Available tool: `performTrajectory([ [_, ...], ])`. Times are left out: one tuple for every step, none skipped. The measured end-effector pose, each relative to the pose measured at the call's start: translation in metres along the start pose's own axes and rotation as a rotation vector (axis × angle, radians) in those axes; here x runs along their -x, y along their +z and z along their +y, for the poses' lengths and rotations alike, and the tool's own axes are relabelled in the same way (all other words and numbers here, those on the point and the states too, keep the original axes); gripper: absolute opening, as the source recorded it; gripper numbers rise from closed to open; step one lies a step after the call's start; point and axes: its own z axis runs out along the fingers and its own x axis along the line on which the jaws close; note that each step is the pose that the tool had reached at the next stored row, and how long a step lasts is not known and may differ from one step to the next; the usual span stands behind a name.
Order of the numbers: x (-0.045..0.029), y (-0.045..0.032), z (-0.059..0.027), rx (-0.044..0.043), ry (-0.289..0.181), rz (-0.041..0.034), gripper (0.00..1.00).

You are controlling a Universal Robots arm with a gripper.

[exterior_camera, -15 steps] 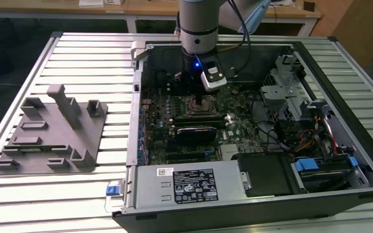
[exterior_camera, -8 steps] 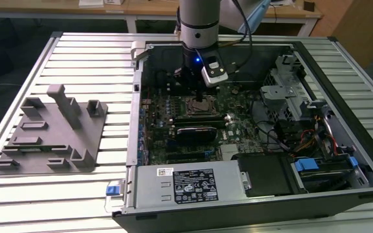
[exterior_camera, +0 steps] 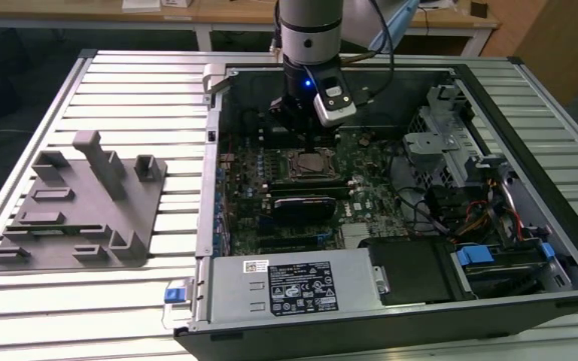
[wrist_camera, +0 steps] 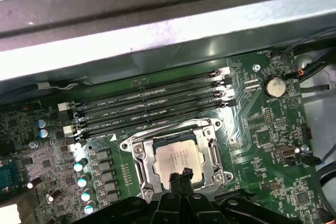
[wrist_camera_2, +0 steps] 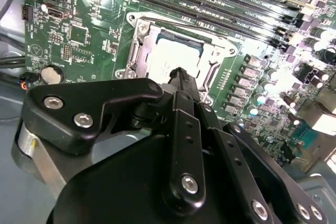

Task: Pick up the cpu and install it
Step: 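Install the first cpu locking lever, then install the second cpu locking lever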

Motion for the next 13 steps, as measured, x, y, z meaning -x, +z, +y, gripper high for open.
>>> performTrajectory([
  [0.0004,-0.0006,0.0001,0.0000,0.000,0.0001,0.11],
  [0.0009,-0.0011,0.0002,-0.0001,0.000,0.0003,0.11],
  [0.0013,-0.0016,0.0003,-0.0001,0.000,0.0003,0.11],
  [0.0018,-0.0019,0.0004,0.0000,0.000,0.0004,0.11],
  [0.0024,-0.0021,0.0005,0.0001,0.000,0.0005,0.11],
  [0.0029,-0.0022,0.0006,0.0000,0.000,0.0006,0.11],
  [0.0032,-0.0022,0.0006,0.0001,0.000,0.0006,0.11],
  [0.0033,-0.0022,0.0006,0.0000,0.000,0.0006,0.11],
  [0.0033,-0.0022,0.0007,-0.0001,0.000,0.0007,0.11],
  [0.0033,-0.0023,0.0007,-0.0002,0.000,0.0007,0.11],
  [0.0037,-0.0022,0.0007,-0.0002,0.000,0.0007,0.11],
  [0.0040,-0.0022,0.0008,-0.0002,0.000,0.0007,0.11],
  [0.0041,-0.0022,0.0008,-0.0001,0.000,0.0007,0.11],
])
